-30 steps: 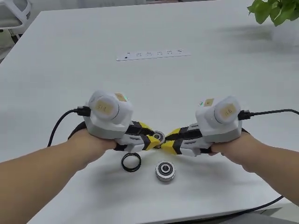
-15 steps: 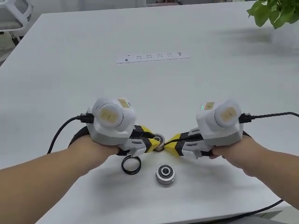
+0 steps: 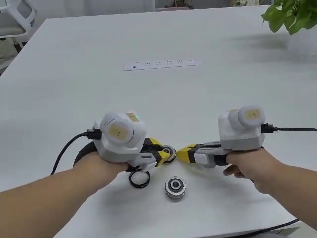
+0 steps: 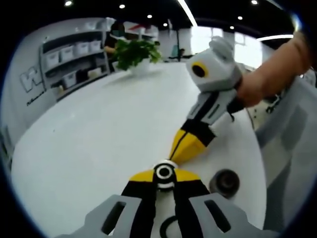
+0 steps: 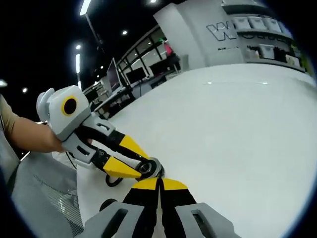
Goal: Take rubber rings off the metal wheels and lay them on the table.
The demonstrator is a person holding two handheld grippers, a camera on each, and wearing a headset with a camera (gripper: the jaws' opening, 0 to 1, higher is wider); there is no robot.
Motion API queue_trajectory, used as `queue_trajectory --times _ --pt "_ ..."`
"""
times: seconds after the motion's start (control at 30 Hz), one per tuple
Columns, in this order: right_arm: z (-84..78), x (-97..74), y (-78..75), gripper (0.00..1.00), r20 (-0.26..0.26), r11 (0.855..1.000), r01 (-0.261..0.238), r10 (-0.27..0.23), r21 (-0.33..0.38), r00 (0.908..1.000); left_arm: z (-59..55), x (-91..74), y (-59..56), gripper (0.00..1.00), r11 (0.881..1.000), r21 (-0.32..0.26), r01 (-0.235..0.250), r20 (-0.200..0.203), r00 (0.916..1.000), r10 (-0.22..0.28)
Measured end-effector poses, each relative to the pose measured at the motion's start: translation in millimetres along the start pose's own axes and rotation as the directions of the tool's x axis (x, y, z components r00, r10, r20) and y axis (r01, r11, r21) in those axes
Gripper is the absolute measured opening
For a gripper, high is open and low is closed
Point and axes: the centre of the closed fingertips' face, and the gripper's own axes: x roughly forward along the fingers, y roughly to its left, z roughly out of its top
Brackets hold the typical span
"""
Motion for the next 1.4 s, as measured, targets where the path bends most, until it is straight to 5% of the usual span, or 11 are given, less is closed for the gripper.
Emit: queue_trajectory --times 0.13,1.17,1.27,1.3,1.4 --pt "6.1 -2.2 7.3 0.00 0.039 0.998 -0.021 0.019 0.058 0.9991 0.2 0.4 -0.5 0.13 1.000 0.003 -0.011 -0.003 0.9999 0.011" --pt "6.5 0.6 20.5 0.00 0.043 0.995 -0.069 0.067 0.067 0.9969 0.8 1.6 -2.8 0.12 0.999 -0.022 -0.025 0.004 0.9997 0.025" --pt "11.8 -1.1 33.3 0.00 0.071 0.983 -0.145 0.138 0.110 0.9879 0.8 2.1 -2.4 0.12 0.999 -0.023 -0.029 0.006 0.9996 0.029" --pt "9.6 -1.3 27.4 0.00 0.056 0.991 -0.107 0.103 0.075 0.9931 0.8 2.2 -2.5 0.12 0.999 -0.024 -0.029 0.006 0.9995 0.030" --pt "9.0 -1.9 28.8 0.00 0.057 0.991 -0.108 0.104 0.081 0.9930 1.0 2.4 -2.6 0.12 0.999 -0.030 -0.030 0.009 0.9995 0.031"
